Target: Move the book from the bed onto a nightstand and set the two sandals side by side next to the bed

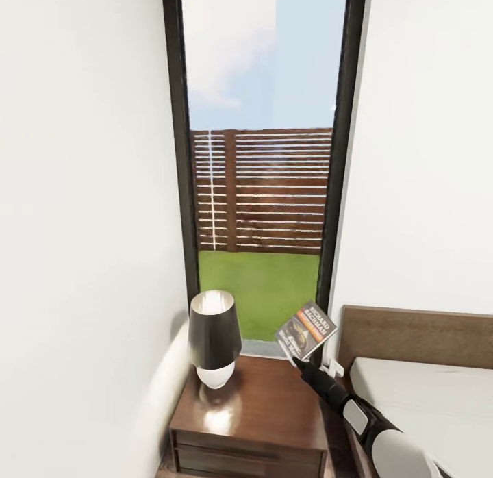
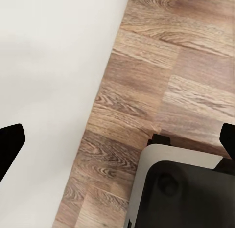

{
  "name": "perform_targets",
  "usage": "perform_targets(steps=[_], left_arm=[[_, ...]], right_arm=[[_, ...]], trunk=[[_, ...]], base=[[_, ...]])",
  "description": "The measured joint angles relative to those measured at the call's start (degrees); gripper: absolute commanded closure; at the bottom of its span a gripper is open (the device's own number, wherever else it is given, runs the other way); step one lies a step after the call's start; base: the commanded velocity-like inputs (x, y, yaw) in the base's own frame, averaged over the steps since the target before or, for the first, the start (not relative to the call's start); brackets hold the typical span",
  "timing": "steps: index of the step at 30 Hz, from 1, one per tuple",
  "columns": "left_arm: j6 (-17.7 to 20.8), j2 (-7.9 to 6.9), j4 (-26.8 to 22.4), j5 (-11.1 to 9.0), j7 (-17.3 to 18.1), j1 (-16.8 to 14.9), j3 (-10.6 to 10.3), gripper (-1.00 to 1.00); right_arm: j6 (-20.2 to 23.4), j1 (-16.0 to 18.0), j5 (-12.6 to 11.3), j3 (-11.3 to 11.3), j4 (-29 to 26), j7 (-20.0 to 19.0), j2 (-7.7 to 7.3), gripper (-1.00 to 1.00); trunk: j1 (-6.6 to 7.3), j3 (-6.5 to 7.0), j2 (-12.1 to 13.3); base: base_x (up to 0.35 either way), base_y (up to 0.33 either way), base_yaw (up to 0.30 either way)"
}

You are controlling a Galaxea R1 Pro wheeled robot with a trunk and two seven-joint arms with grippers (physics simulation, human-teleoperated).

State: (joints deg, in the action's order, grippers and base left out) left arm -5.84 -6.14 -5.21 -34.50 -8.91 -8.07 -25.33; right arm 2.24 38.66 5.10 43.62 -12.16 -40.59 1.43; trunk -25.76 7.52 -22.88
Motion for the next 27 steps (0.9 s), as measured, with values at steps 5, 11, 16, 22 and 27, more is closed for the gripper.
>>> perform_targets(steps=[5, 11, 16, 22, 27], left_arm=[[-0.01, 0.00, 0.00, 0.00, 0.00, 0.01, 0.02, -1.00], [-0.04, 0.00, -0.01, -0.04, 0.00, 0.01, 0.05, -1.00], [-0.04, 0.00, -0.02, -0.06, 0.00, 0.03, 0.06, -1.00], [-0.04, 0.00, -0.07, -0.02, 0.00, 0.00, 0.07, -1.00], [-0.04, 0.05, -0.10, -0.01, 0.00, 0.02, 0.05, -1.00]], right_arm=[[-0.01, -0.05, 0.00, 0.20, -0.11, 0.00, -0.19, 1.00], [-0.01, -0.28, 0.09, 0.26, -0.27, 0.00, -0.36, 1.00], [-0.01, -1.49, 0.19, 0.46, -0.44, 0.01, -0.55, 1.00], [-0.01, -2.42, 0.09, 0.55, -0.50, 0.00, -0.96, 1.00], [0.01, -2.81, 0.10, 0.54, -0.54, 0.04, -1.21, 1.00]], trunk=[[0.00, 0.00, 0.00], [0.00, 0.00, 0.00], [0.00, 0.00, 0.00], [0.00, 0.00, 0.00], [0.00, 0.00, 0.00]], base=[[0.000, 0.000, -0.015], [0.000, 0.000, -0.005], [0.000, 0.000, -0.001], [0.000, 0.000, 0.000], [0.000, 0.000, 0.000]])
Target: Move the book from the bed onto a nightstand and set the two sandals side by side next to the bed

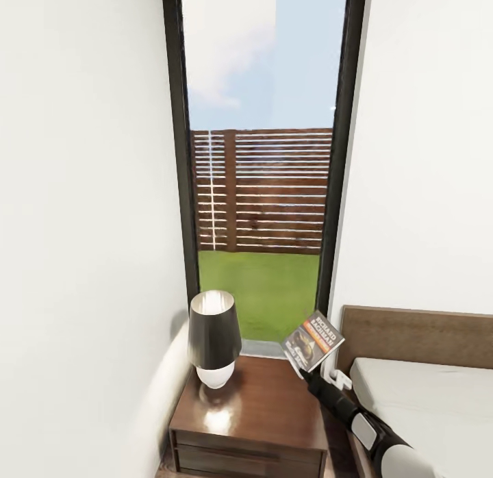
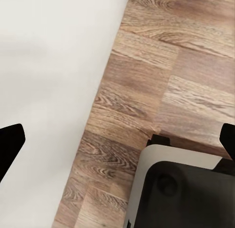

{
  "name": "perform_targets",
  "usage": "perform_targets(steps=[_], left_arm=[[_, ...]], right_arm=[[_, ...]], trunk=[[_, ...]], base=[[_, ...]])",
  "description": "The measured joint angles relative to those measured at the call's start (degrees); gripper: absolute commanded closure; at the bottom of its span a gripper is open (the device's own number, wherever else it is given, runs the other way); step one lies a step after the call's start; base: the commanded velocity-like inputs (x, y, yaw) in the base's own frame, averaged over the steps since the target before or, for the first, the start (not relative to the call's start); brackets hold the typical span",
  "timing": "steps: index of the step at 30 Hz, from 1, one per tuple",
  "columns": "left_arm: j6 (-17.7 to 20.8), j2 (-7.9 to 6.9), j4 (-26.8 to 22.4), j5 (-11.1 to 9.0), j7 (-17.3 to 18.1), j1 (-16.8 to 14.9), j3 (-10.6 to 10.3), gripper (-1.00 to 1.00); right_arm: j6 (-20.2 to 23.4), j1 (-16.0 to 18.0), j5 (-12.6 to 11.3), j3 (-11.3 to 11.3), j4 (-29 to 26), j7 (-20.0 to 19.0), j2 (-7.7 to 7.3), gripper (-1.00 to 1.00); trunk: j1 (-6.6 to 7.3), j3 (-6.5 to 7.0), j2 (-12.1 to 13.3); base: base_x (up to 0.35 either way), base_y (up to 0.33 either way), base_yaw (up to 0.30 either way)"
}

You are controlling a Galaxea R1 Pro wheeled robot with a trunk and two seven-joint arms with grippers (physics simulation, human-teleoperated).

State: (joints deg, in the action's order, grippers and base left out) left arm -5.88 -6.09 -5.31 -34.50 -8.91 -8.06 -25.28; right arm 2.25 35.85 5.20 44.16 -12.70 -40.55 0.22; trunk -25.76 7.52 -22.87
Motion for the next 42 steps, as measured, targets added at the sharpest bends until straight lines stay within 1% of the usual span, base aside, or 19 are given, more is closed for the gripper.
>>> perform_targets(steps=[7, 14, 25, 35, 42], left_arm=[[0.05, 0.03, -0.01, 0.03, 0.00, -0.02, -0.05, -1.00], [0.08, 0.04, -0.05, 0.08, 0.02, -0.02, -0.06, -1.00], [0.06, 0.04, -0.01, 0.10, 0.00, 0.03, -0.07, -1.00], [0.03, -0.01, -0.02, 0.10, 0.00, -0.02, -0.02, -1.00], [0.05, -0.03, -0.01, 0.10, 0.01, -0.02, -0.05, -1.00]], right_arm=[[0.18, -0.30, 0.08, -0.01, 0.03, 0.06, -0.16, 1.00], [0.24, -0.44, -0.04, 0.05, -0.01, -0.29, -0.88, 1.00], [0.15, -0.72, -0.14, 0.12, 0.04, -0.66, -0.93, 1.00], [0.24, -0.80, 0.00, 0.03, 0.08, -0.81, -1.06, 1.00], [0.43, -0.81, 0.11, -0.13, 0.34, -0.90, -1.08, 1.00]], trunk=[[0.00, 0.00, 0.00], [0.00, 0.00, 0.00], [0.00, 0.00, 0.00], [0.02, 0.00, 0.00], [0.01, 0.00, 0.00]], base=[[0.000, 0.000, 0.000], [0.000, 0.000, 0.000], [0.009, 0.000, 0.000], [0.196, 0.000, 0.000], [0.083, 0.000, 0.000]])
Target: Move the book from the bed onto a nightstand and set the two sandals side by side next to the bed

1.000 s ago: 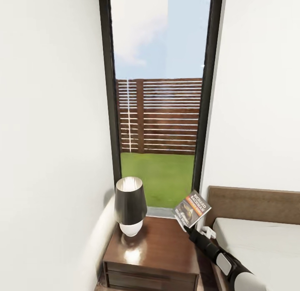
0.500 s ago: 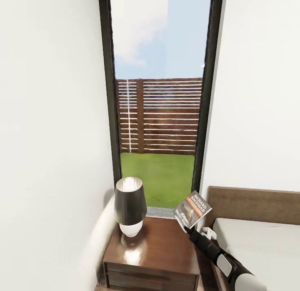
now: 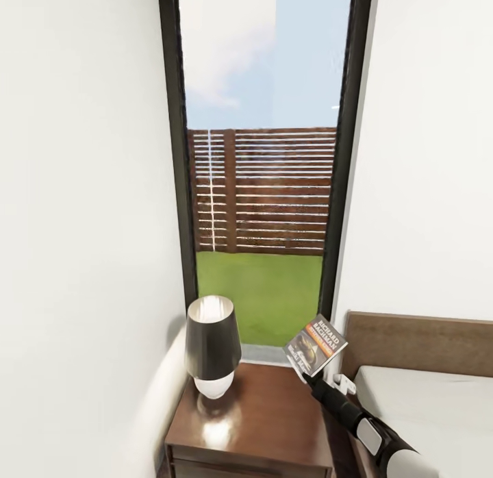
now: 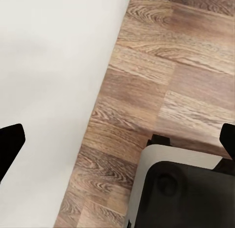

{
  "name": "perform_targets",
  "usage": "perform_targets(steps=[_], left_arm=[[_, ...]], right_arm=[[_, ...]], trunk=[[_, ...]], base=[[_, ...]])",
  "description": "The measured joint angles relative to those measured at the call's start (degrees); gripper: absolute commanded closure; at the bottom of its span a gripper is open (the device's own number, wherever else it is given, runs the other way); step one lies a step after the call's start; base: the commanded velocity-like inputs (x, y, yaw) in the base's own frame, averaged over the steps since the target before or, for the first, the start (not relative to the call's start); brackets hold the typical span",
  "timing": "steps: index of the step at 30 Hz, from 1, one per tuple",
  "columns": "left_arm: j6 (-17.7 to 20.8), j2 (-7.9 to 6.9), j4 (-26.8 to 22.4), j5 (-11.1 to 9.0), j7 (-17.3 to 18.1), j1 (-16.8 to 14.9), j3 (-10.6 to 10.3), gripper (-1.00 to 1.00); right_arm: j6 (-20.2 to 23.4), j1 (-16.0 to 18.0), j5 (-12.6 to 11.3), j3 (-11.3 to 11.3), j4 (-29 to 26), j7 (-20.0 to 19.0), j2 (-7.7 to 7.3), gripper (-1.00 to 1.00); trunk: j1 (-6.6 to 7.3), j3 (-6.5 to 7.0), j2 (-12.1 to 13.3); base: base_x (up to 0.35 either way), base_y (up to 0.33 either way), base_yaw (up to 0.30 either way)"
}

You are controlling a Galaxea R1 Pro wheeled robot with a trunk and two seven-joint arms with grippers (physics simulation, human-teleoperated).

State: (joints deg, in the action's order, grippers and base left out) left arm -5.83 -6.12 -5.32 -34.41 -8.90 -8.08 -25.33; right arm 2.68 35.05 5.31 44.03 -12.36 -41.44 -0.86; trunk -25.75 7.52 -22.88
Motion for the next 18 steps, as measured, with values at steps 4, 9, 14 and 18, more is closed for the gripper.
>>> perform_targets(steps=[4, 9, 14, 18], left_arm=[[0.02, -0.01, 0.04, 0.00, -0.01, 0.01, -0.01, -1.00], [0.03, 0.00, 0.07, 0.00, -0.01, -0.01, -0.01, -1.00], [0.04, 0.02, 0.07, 0.01, -0.01, 0.01, -0.07, -1.00], [0.04, 0.01, 0.08, 0.06, -0.01, 0.01, -0.09, -1.00]], right_arm=[[0.14, 0.00, 0.04, -0.16, 0.12, -0.03, 0.02, 1.00], [0.28, 0.00, -0.03, -0.24, 0.29, -0.14, -0.02, 1.00], [0.28, -0.08, -0.18, 0.01, 0.28, -0.26, -0.09, 1.00], [0.19, -0.52, -0.19, 0.07, 0.25, -0.30, -0.02, 1.00]], trunk=[[0.00, 0.00, 0.00], [0.00, 0.00, 0.00], [0.00, 0.00, 0.00], [-0.01, 0.00, 0.00]], base=[[0.123, 0.000, 0.000], [0.139, 0.000, 0.000], [0.045, 0.000, 0.000], [0.014, 0.000, 0.000]])
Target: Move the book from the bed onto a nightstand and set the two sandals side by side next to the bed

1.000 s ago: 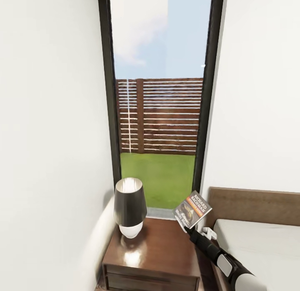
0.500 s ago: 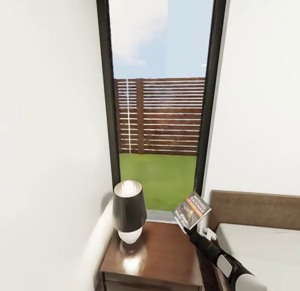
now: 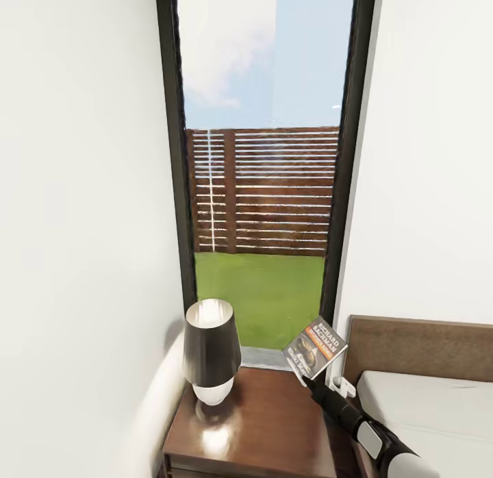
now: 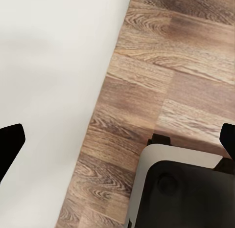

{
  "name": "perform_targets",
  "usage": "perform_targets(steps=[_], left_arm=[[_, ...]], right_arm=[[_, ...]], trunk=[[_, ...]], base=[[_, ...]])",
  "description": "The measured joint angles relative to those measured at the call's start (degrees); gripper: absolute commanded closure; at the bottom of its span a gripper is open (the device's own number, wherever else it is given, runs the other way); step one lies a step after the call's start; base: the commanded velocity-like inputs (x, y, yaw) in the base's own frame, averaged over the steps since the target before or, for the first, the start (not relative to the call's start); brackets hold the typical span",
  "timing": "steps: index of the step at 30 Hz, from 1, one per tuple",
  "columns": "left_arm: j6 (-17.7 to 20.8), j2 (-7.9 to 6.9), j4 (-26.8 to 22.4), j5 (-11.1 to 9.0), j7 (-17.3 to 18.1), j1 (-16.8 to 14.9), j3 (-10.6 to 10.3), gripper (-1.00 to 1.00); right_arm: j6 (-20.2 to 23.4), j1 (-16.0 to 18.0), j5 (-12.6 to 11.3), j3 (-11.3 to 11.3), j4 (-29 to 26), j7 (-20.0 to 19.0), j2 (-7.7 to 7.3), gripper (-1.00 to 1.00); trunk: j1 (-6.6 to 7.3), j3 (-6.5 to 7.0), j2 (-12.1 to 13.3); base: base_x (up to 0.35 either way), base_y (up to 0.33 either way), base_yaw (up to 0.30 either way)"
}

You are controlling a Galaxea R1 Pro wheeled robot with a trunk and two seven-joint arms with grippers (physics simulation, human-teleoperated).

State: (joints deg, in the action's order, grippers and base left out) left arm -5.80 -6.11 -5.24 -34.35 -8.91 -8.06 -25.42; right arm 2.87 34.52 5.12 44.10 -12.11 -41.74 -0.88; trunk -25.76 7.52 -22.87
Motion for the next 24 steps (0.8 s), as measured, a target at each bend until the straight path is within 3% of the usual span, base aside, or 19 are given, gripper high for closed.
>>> perform_targets(steps=[14, 24], left_arm=[[0.00, 0.05, -0.07, 0.03, 0.00, 0.00, -1.22, -1.00], [0.00, 0.06, -0.14, 0.05, 0.09, -0.02, -1.37, -1.00]], right_arm=[[-0.08, -0.43, -0.02, 0.10, 0.02, -0.10, 0.12, 1.00], [-0.09, -0.45, -0.01, 0.07, -0.01, -0.15, 0.14, 1.00]], trunk=[[0.00, 0.00, 0.00], [0.00, -0.23, 0.00]], base=[[0.002, 0.000, -0.003], [0.000, 0.000, -0.110]])
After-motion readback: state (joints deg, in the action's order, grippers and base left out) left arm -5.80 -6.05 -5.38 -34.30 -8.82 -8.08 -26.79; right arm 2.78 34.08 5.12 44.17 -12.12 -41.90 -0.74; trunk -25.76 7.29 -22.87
